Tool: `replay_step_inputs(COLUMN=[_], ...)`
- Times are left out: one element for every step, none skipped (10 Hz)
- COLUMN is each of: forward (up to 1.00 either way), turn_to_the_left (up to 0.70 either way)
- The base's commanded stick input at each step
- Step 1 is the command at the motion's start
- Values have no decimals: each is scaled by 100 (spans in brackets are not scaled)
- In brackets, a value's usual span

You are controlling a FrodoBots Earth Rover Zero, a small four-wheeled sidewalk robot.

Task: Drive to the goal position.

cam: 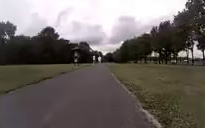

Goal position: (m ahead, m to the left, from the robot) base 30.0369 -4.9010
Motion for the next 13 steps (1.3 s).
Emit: replay_step_inputs(forward=[70,70,70,70,70,70,70,70,70,70,70,70,70], turn_to_the_left=[0,0,0,0,0,0,0,0,0,0,0,0,0])
